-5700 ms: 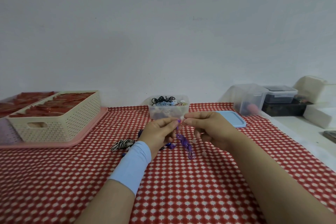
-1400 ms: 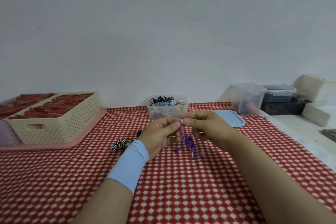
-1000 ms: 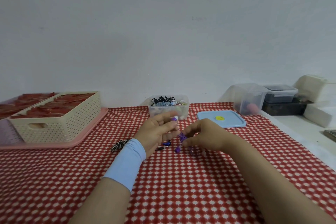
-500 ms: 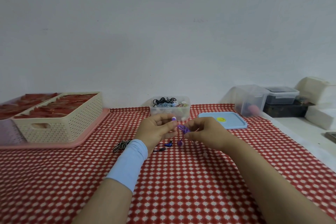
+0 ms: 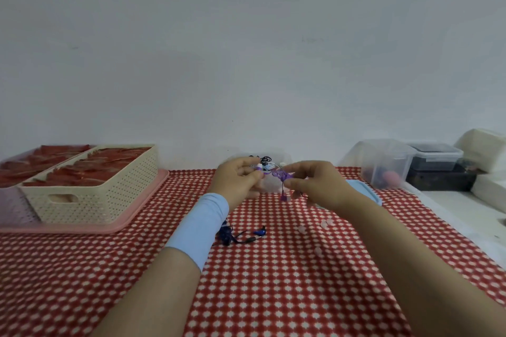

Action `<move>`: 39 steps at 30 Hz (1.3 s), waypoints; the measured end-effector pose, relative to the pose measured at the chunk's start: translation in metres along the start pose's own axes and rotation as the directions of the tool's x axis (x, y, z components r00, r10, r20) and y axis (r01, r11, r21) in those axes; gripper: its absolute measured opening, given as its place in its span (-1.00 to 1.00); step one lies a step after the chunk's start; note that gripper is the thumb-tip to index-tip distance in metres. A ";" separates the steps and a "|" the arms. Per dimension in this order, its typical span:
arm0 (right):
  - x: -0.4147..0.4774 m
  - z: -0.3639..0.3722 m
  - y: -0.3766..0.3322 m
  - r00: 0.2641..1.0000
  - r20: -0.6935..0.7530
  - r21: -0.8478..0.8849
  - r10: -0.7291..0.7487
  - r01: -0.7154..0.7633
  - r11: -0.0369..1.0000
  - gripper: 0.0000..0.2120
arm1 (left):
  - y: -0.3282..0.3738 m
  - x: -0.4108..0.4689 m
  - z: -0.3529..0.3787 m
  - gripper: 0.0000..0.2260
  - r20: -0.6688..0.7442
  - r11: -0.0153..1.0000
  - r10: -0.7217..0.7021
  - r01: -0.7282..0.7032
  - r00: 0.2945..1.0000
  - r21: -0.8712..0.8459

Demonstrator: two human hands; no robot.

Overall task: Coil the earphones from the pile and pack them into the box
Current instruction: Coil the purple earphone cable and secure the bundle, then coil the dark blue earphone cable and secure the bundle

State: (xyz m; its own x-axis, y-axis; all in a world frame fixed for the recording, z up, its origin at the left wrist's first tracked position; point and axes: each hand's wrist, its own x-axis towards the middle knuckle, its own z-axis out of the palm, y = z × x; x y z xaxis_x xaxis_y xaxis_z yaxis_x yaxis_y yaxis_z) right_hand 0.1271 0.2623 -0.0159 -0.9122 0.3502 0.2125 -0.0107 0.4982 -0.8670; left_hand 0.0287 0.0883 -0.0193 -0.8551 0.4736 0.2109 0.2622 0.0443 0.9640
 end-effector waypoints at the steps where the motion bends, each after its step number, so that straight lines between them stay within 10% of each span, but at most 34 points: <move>1: 0.009 -0.002 -0.005 1.000 -0.010 -0.007 0.000 0.000 1.000 -0.83 | 0.004 0.009 -0.001 -0.77 -0.002 0.998 0.004 -0.004 1.000 0.057; 15: 0.135 0.003 -0.006 0.998 0.058 -0.523 0.004 0.027 0.852 -0.68 | -0.004 0.120 -0.011 -0.73 0.126 0.679 -0.098 -0.026 0.987 0.733; 23: 0.134 0.002 0.002 0.992 0.125 -0.536 -0.011 0.076 0.841 -0.80 | -0.023 0.130 -0.016 -0.80 0.141 0.678 0.148 -0.204 0.979 0.706; 33: 0.133 0.011 0.010 0.976 0.198 -0.725 0.089 0.085 0.683 -0.78 | -0.032 0.140 -0.001 -0.67 0.194 0.641 0.071 -0.194 0.978 0.743; 39: 0.131 0.004 0.006 0.974 0.226 -0.561 0.015 0.118 0.819 -0.82 | -0.033 0.134 -0.009 -0.76 0.357 0.582 -0.063 -0.256 0.932 0.772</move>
State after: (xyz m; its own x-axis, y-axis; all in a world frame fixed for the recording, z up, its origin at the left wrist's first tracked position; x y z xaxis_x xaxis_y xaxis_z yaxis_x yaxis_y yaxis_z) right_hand 0.0059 0.3078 0.0043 -0.9813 0.1691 0.0923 0.1135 0.8944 -0.4326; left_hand -0.0989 0.1421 -0.0215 -0.6543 0.7523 0.0776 0.7164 0.5837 0.3823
